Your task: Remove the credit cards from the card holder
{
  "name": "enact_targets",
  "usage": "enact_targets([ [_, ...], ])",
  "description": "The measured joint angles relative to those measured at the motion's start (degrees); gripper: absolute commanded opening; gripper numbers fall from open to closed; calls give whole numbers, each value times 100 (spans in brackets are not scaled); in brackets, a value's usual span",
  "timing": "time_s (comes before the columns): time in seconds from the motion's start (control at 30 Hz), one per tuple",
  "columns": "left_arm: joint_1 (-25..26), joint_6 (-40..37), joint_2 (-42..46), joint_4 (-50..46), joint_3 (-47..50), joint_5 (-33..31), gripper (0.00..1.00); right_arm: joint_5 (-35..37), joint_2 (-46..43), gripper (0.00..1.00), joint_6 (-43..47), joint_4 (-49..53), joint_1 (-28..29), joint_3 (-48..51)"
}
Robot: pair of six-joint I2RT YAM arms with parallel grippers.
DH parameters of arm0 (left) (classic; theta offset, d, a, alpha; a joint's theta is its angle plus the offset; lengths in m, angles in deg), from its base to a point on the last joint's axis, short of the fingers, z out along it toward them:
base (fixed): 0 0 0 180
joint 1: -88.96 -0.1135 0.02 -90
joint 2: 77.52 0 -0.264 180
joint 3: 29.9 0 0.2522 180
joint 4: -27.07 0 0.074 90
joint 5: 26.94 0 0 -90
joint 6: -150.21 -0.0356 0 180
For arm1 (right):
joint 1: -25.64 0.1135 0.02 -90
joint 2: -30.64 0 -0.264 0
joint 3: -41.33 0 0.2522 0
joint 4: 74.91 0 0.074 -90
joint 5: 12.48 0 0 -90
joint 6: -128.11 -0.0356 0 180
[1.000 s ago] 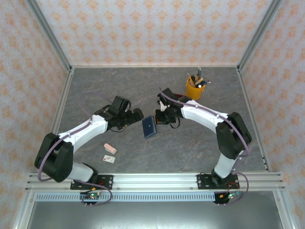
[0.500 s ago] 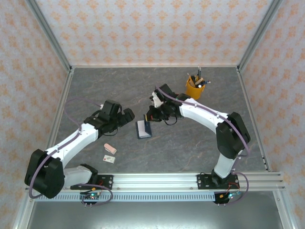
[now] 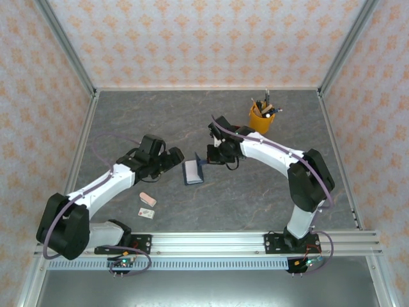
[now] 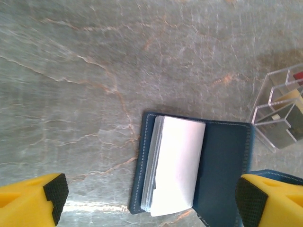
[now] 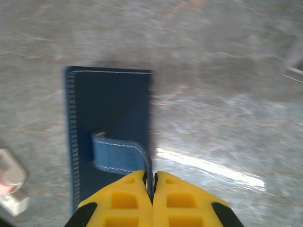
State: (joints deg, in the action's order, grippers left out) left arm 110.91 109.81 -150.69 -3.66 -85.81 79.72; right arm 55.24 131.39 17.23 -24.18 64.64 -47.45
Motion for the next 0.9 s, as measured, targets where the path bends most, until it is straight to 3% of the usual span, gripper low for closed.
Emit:
enact_targets([
  [0.3, 39, 146, -852, 726, 22, 872, 60, 625, -127, 0, 31, 291, -317, 780],
  [0.73, 352, 120, -1250, 820, -389, 1071, 39, 710, -127, 0, 63, 286, -350, 839],
  [0.9, 352, 92, -1283, 824, -435, 1038, 39, 710, -122, 0, 63, 289, -358, 839],
])
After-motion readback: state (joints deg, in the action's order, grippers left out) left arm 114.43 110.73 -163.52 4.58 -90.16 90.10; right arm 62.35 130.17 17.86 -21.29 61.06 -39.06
